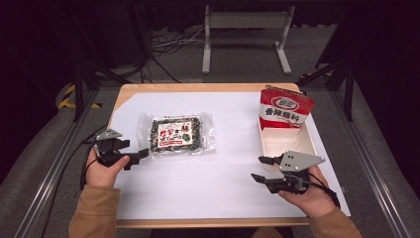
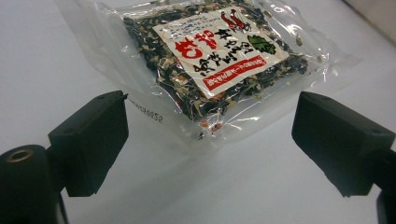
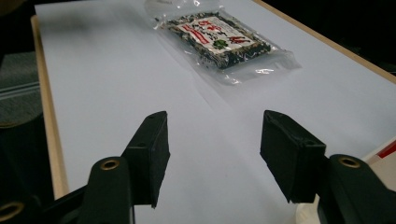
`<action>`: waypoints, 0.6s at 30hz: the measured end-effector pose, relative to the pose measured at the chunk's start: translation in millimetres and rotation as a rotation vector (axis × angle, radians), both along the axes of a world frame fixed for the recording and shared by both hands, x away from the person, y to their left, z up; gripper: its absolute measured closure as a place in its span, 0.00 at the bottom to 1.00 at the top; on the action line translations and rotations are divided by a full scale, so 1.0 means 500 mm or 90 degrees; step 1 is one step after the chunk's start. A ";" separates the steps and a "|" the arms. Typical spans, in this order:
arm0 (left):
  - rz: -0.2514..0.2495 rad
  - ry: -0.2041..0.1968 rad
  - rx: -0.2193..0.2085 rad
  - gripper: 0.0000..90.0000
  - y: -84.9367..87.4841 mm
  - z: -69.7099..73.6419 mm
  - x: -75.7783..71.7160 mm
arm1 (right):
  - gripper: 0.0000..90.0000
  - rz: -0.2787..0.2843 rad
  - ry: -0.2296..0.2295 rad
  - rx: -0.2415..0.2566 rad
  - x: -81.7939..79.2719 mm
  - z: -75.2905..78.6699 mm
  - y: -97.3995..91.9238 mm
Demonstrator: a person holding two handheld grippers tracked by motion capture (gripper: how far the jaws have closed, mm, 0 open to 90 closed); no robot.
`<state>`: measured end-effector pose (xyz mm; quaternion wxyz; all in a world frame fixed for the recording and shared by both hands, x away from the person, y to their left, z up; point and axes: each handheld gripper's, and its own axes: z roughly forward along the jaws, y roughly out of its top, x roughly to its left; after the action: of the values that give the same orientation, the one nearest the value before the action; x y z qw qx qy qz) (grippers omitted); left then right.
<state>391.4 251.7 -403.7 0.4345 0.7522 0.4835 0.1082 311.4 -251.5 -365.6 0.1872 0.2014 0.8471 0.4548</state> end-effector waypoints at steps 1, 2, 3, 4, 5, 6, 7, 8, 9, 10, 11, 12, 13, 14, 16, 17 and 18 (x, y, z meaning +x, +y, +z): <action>0.006 -0.001 -0.017 0.12 0.001 -0.004 0.002 | 0.46 -0.003 -0.008 -0.016 0.002 -0.010 0.007; 0.012 -0.004 -0.019 0.12 0.003 -0.008 0.004 | 0.46 -0.003 -0.008 -0.016 0.002 -0.010 0.007; 0.018 -0.005 -0.018 0.12 0.002 -0.013 0.006 | 0.46 -0.002 -0.012 -0.022 0.002 -0.012 0.009; 0.022 -0.007 -0.013 0.11 0.002 -0.019 0.008 | 0.46 0.001 -0.014 -0.026 0.001 -0.014 0.012; 0.024 -0.001 -0.012 0.11 0.001 -0.024 0.010 | 0.46 0.004 -0.016 -0.029 0.001 -0.015 0.015; 0.029 0.002 -0.007 0.11 0.000 -0.030 0.012 | 0.46 0.006 -0.017 -0.030 0.000 -0.015 0.017; 0.042 0.000 0.010 0.09 -0.002 -0.042 0.019 | 0.46 0.010 -0.021 -0.032 -0.002 -0.016 0.022; 0.042 0.000 0.010 0.07 -0.002 -0.042 0.019 | 0.46 0.010 -0.021 -0.032 -0.002 -0.016 0.022; 0.052 0.000 0.015 0.07 -0.004 -0.048 0.022 | 0.47 0.012 -0.023 -0.036 -0.003 -0.017 0.025; 0.062 0.012 0.020 0.04 -0.006 -0.052 0.026 | 0.47 0.013 -0.025 -0.041 -0.003 -0.018 0.026; 0.072 0.023 0.027 0.06 -0.009 -0.057 0.029 | 0.47 0.013 -0.031 -0.052 -0.004 -0.021 0.029; 0.071 0.029 0.028 0.06 -0.011 -0.061 0.032 | 0.47 0.013 -0.031 -0.052 -0.004 -0.021 0.029; 0.064 0.032 0.021 0.08 -0.015 -0.070 0.037 | 0.47 0.014 -0.033 -0.058 -0.004 -0.024 0.030; 0.067 0.036 0.022 0.10 -0.017 -0.072 0.039 | 0.47 0.014 -0.034 -0.059 -0.005 -0.025 0.031; 0.069 0.036 0.011 0.12 -0.017 -0.080 0.047 | 0.47 0.014 -0.034 -0.061 -0.006 -0.026 0.031; 0.069 0.036 0.011 0.14 -0.017 -0.080 0.047 | 0.47 0.014 -0.034 -0.061 -0.006 -0.026 0.031; 0.072 0.041 0.001 0.14 -0.018 -0.083 0.050 | 0.47 0.014 -0.036 -0.061 -0.006 -0.026 0.031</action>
<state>416.6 242.6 -445.3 0.4111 0.7272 0.5388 0.1092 308.4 -236.0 -378.7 0.2157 0.1702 0.8645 0.4209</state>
